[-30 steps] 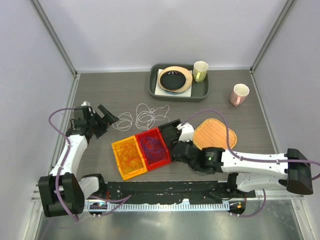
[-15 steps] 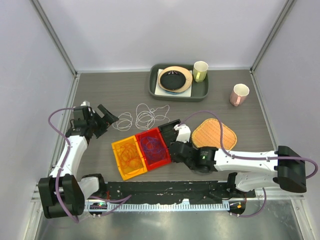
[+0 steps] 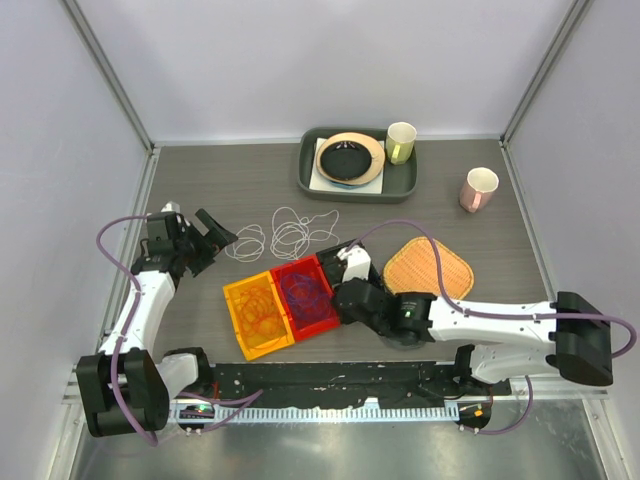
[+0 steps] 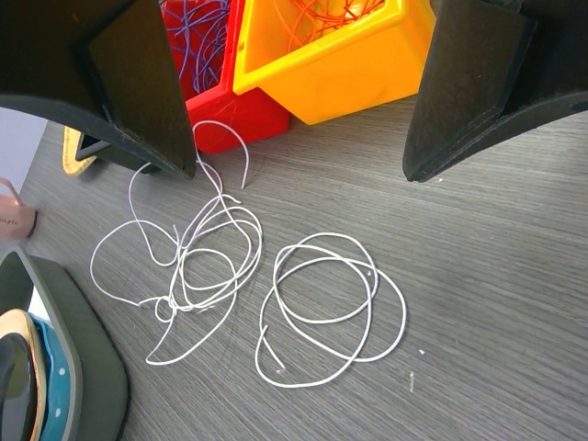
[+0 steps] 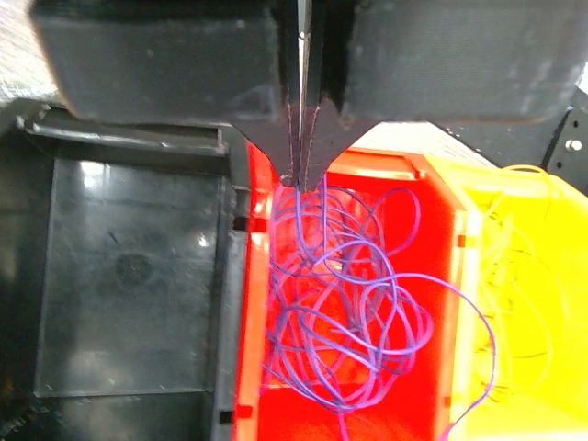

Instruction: Untangle the cables

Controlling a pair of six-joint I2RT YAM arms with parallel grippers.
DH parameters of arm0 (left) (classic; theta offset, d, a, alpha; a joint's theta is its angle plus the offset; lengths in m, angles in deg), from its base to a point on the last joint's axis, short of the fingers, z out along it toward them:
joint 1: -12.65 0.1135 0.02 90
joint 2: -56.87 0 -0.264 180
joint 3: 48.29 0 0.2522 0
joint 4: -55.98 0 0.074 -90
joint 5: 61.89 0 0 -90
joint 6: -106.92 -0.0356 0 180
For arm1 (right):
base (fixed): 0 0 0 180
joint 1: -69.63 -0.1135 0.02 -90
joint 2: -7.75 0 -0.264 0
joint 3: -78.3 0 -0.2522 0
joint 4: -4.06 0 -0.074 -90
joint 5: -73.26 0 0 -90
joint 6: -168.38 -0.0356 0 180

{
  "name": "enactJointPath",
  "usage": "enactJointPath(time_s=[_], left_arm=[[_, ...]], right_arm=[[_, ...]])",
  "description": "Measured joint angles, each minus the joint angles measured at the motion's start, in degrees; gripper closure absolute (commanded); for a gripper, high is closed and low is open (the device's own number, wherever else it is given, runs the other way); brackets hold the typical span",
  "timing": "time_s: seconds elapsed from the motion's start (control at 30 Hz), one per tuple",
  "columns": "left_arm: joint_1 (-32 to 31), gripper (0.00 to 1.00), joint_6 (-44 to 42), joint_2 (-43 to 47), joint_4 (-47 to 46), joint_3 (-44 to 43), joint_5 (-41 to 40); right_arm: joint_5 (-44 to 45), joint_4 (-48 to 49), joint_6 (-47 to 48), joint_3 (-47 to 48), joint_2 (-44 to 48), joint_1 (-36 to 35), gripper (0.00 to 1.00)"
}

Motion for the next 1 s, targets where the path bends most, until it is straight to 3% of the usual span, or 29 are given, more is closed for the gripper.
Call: enactJointPath(time_s=[0.1, 0.5, 0.8, 1.0], left_arm=[[0.0, 0.0, 0.0, 0.0, -0.02, 0.02, 0.04], [0.0, 0.0, 0.0, -0.02, -0.48, 0.07, 0.42], [0.0, 0.0, 0.0, -0.17, -0.81, 0.07, 0.48], [0.0, 0.0, 0.0, -0.79, -0.9, 0.07, 0.46]], right_arm=[[-1.18, 2.84, 3.28, 1.79, -2.54, 0.0, 0.99], [2.6, 10.16, 9.66, 15.19, -27.19, 0.04, 0.99], [2.64, 10.4, 9.62, 16.11, -33.86, 0.33, 0.99], [2.51, 8.68, 9.6, 16.31, -32.06, 0.35, 0.74]])
